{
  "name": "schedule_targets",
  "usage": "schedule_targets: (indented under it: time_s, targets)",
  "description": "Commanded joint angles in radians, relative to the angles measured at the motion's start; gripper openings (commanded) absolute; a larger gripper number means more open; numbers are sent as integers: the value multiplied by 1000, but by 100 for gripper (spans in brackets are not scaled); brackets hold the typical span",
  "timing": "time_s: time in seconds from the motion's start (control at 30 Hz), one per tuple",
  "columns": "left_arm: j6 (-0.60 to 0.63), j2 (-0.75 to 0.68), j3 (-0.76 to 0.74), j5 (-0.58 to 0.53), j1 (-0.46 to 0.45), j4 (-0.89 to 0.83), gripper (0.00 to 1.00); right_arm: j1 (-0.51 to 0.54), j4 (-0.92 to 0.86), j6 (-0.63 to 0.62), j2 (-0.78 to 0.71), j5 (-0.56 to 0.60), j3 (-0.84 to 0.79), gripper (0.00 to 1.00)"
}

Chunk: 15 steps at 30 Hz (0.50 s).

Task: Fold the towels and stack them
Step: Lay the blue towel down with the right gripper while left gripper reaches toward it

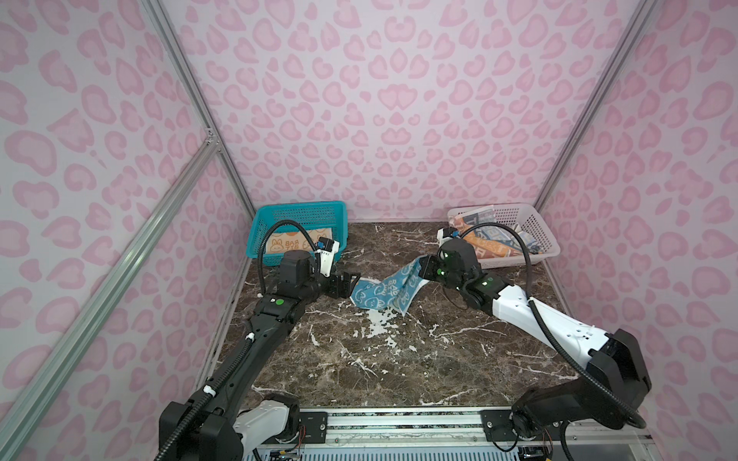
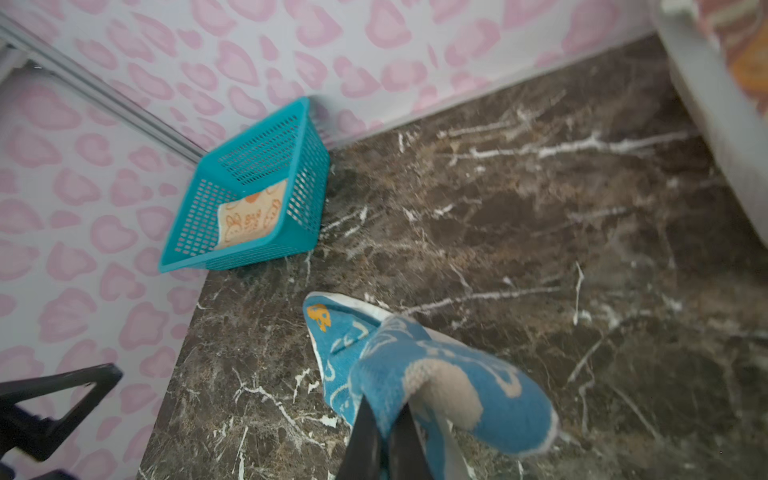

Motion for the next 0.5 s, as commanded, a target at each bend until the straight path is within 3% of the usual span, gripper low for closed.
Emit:
schedule_targets:
  time_s: [0.0, 0.23, 0.47]
  targets:
    - [31, 3, -28, -22, -22, 16, 88, -2, 71, 164, 54, -39, -27, 0]
    - [78, 26, -62, -89, -146, 77, 88, -38, 82, 217, 218, -98, -26, 6]
    - [76, 59, -91, -111, -241, 119, 88, -93, 51, 123, 216, -87, -19, 35]
